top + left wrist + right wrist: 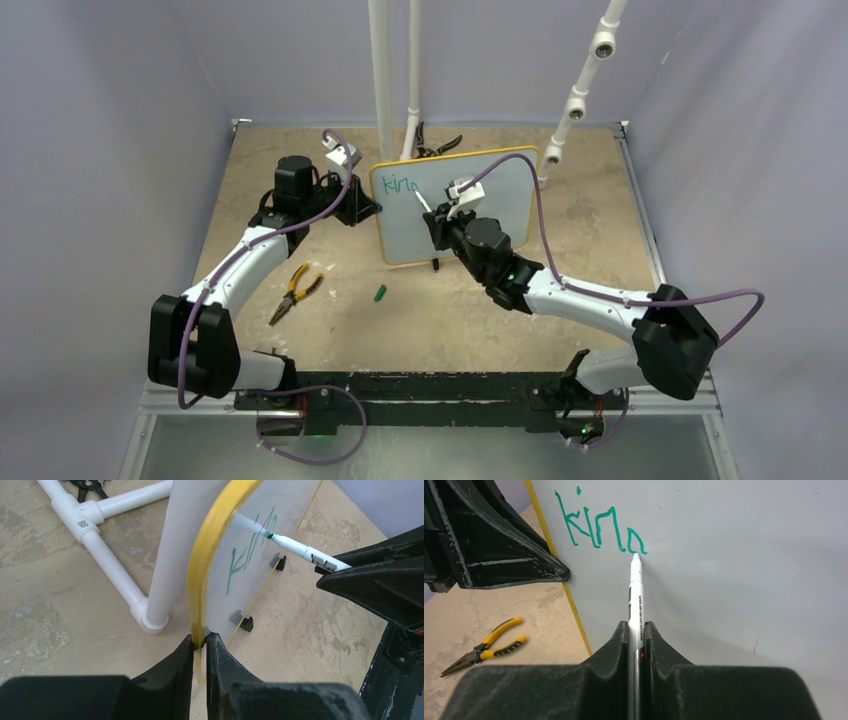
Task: Write a sentence on the whiteboard
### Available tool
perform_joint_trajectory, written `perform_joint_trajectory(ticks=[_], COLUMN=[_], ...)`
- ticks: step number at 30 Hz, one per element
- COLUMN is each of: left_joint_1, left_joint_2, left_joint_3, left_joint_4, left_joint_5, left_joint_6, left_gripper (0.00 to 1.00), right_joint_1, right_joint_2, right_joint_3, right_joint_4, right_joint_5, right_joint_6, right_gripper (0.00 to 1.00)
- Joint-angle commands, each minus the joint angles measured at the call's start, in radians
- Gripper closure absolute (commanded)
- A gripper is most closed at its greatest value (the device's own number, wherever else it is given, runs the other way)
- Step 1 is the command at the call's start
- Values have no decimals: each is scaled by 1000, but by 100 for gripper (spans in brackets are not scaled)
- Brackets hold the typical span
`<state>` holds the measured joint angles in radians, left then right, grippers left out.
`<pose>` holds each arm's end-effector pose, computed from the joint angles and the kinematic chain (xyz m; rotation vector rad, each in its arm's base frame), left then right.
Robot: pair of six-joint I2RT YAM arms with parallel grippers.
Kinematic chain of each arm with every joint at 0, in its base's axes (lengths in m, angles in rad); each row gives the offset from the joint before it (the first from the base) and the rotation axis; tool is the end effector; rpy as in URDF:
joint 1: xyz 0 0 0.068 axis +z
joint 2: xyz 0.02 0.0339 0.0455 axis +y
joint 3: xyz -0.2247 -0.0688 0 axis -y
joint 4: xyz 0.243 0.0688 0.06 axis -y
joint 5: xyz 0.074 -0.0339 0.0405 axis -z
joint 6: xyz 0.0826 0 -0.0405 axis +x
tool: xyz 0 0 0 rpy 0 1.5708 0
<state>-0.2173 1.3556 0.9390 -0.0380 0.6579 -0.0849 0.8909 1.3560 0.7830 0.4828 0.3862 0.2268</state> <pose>0.3247 -0.1234 0.2284 0.5523 1.9489 -0.8547 0.2497 0.2594 0.2382 -0.2600 1.6610 0.5273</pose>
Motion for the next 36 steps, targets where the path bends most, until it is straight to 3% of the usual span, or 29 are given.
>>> perform_joint_trajectory(ticks=[1, 23, 36], left_joint_1=[1, 1, 1], left_joint_2=[-6, -9, -10], left_joint_3=[27, 28, 27], left_joint_4=[11, 10, 12], left_joint_5=[-41, -37, -35], left_joint_6=[28, 27, 27], left_gripper=[100, 100, 100], right_joint_1=[-9, -9, -9], right_joint_2=[-29, -16, -22], right_joint_3=[9, 104, 31], right_joint_4=[-14, 30, 21], right_joint_5=[65, 100, 108], right_joint_6=[-4, -72, -22], right_gripper=[100, 100, 100])
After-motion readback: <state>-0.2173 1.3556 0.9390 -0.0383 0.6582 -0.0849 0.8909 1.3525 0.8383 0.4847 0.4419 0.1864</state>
